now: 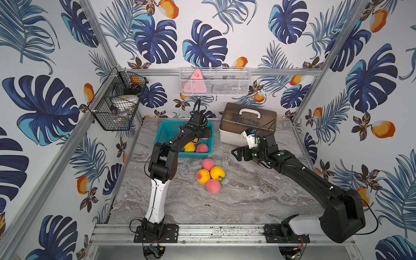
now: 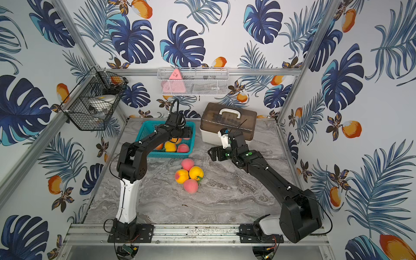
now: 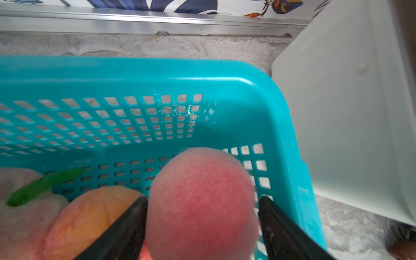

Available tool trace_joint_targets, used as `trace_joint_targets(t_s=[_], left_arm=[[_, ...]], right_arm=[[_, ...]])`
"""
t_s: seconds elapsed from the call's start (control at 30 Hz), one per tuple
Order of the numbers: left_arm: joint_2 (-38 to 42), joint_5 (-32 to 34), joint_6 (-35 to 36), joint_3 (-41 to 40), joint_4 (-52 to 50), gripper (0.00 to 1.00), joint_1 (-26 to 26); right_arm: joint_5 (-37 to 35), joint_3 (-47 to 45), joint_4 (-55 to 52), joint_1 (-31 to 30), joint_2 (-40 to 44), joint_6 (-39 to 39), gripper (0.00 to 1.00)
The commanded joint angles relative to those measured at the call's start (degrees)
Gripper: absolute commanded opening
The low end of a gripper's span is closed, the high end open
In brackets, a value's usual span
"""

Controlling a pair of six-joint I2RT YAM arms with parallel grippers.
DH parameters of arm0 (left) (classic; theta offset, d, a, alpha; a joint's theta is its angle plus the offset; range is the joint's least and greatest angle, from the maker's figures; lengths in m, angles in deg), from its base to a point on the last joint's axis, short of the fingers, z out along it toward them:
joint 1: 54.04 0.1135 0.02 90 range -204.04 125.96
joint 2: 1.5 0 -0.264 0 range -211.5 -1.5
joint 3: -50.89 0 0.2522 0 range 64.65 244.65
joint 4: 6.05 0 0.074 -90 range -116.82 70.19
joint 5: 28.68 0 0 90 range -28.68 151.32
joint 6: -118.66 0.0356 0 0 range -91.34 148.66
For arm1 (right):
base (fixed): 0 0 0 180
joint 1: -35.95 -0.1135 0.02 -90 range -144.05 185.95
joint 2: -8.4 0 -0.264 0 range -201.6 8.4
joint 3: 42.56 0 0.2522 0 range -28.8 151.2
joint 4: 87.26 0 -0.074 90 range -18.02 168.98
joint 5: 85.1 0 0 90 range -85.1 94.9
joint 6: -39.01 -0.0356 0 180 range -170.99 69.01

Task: Put the peaches into the basket
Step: Place the peach in the basket.

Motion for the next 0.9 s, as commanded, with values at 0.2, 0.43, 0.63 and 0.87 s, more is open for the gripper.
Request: trace_joint_targets(t_s=[0.2, 0.43, 0.63, 0.87], left_arm=[[1.5, 0.2, 0.6, -0.9, 1.3, 0.8, -0.1], [3.4, -0.6, 0.6, -0.6, 0.9, 0.81, -0.3], [7.7, -0.2, 0.9, -2.8, -0.2, 0.81, -1.7], [15.1, 0.0, 0.7, -9.3, -2.2, 0.99, -4.3]], right_arm=[[0.8, -0.5, 0.6, 0.7, 1.0, -0.5, 1.0], [1.4, 0.1, -0.6, 0.9, 0.8, -0.6, 1.0], [2.4, 0.0, -2.4, 0.9, 1.4, -0.6, 1.0], [6.2, -1.2, -5.8, -0.4, 4.1, -0.2, 1.0]])
